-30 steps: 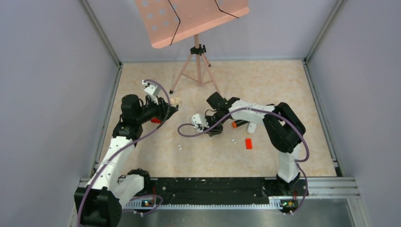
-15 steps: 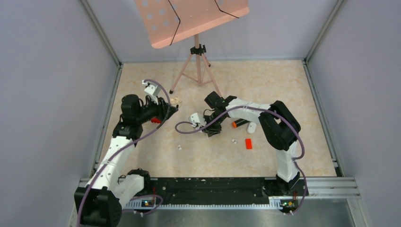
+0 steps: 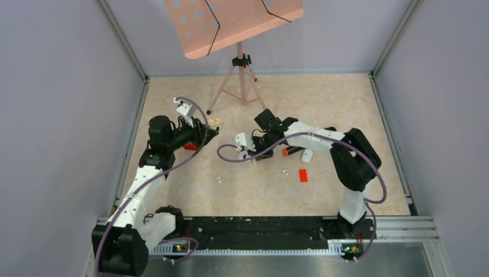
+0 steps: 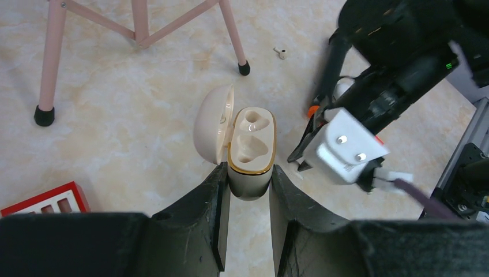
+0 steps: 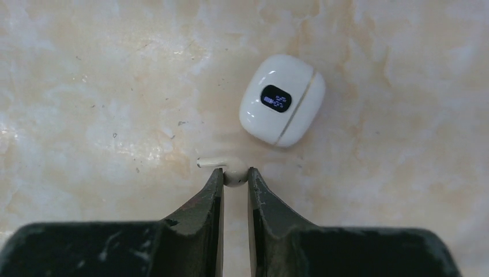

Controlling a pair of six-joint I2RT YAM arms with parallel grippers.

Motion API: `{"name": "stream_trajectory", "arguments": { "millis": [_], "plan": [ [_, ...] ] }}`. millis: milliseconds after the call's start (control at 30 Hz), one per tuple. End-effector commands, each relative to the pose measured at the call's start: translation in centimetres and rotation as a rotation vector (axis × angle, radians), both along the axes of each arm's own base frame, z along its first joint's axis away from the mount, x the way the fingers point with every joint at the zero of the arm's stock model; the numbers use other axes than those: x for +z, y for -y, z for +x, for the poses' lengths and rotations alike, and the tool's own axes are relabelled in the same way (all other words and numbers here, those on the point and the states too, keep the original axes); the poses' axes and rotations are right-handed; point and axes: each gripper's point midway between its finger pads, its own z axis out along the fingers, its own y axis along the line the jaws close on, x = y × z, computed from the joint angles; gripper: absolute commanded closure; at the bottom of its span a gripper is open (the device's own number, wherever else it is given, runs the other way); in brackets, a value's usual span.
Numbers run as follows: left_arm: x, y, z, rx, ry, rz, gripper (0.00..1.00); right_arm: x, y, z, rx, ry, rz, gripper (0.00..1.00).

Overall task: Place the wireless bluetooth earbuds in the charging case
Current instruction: Pick up the earbud from the center of the board, then place the earbud in the charging case.

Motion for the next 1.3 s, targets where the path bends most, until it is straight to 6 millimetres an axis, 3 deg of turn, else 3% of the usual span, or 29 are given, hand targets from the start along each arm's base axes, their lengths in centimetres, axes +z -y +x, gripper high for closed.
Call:
{"name": "stream_trajectory", "arguments": {
  "millis": [0,200,300,500,700,900,1267],
  "plan": [
    [1.1,1.2,0.3,-0.086,0.067,-0.046,1.00,11.0,-1.0,3.1,-0.093,0.276,0.226,1.00],
    [2.3,2.9,0.5,-0.165,0.107,-0.063,1.00,23.3,-0.3,3.9,-0.186,0.569,0.500,1.00],
    [3.5,4.2,-0.1,-0.219,0.174,-0.048,1.00,28.4,0.1,3.9,-0.226,0.715,0.599,1.00],
    [6.5,6.7,-1.5,-0.298,0.280,-0.062,1.00,34.5,-0.6,2.6,-0.222,0.914,0.724,1.00],
    [9.1,8.2,-2.3,-0.324,0.338,-0.113,1.00,36.3,-2.1,1.0,-0.192,0.990,0.768,1.00],
    [10.8,8.6,-2.5,-0.340,0.378,-0.126,1.00,35.9,-3.4,-0.3,-0.120,1.010,0.754,1.00],
    [12.0,8.7,-3.2,-0.354,0.400,-0.141,1.00,34.6,-4.6,0.0,-0.075,1.041,0.709,1.00]
  ]
}}
